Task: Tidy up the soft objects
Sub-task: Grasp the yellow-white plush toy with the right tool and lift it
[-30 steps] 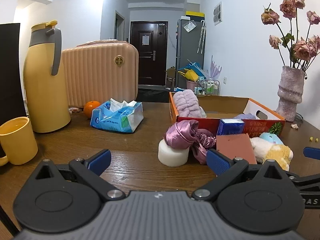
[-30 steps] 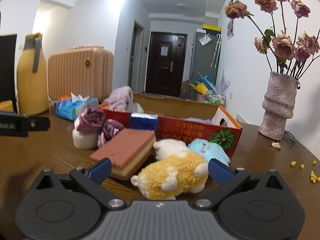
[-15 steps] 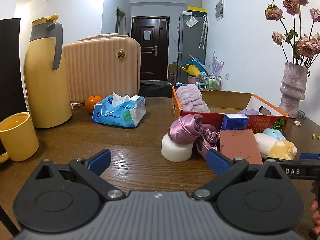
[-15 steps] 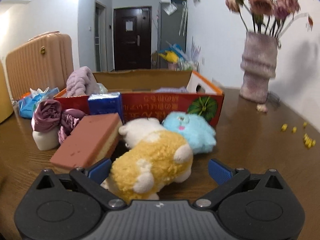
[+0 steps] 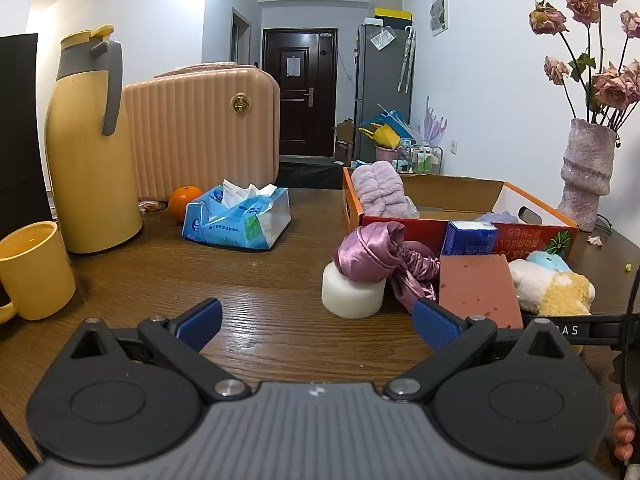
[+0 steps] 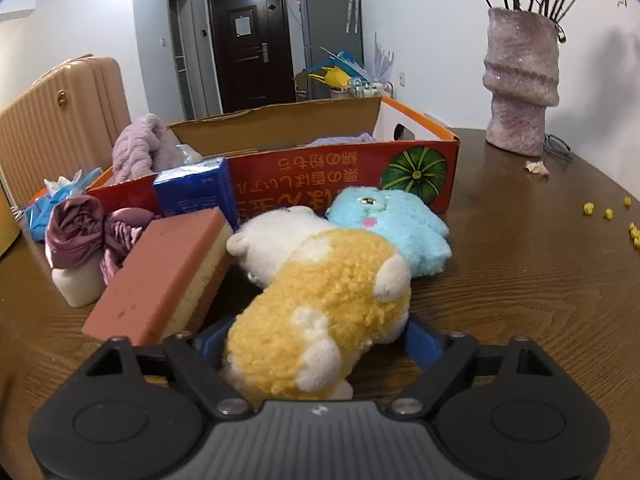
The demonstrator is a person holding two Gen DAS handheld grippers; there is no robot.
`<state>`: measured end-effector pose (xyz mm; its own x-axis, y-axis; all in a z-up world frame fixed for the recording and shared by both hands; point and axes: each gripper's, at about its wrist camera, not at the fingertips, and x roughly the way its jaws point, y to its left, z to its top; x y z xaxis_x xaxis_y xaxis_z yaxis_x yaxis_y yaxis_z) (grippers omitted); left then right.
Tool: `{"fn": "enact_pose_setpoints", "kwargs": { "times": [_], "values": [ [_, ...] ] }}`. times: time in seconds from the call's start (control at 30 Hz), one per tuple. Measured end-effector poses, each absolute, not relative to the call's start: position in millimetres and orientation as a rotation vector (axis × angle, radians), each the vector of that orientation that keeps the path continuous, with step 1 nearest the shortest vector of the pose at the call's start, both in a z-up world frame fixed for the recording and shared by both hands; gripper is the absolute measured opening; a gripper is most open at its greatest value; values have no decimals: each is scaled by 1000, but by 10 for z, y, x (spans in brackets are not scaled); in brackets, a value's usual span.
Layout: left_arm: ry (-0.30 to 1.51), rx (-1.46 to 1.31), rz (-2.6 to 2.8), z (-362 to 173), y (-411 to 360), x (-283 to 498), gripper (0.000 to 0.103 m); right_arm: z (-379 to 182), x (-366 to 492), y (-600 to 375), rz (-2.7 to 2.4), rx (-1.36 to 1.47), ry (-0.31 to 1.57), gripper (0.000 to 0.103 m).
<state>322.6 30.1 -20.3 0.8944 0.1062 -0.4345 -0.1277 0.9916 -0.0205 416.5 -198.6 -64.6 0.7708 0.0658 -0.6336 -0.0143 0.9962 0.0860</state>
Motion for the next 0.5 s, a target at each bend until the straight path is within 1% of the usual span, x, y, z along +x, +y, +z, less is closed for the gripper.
{"fn": "enact_pose_setpoints", "kwargs": {
  "times": [0.1,0.2,0.5],
  "values": [
    [447,-50,121,-202,301,3225,103,-636,4145,-2004,52,81,680,78],
    [448,-49,122,-206,300,3226,103,-621,4125,-2042,57,96,670,74],
    [456,-47,126,-236,297,3241,103,-472,4009,-2182,79,155,584,68]
  ]
}}
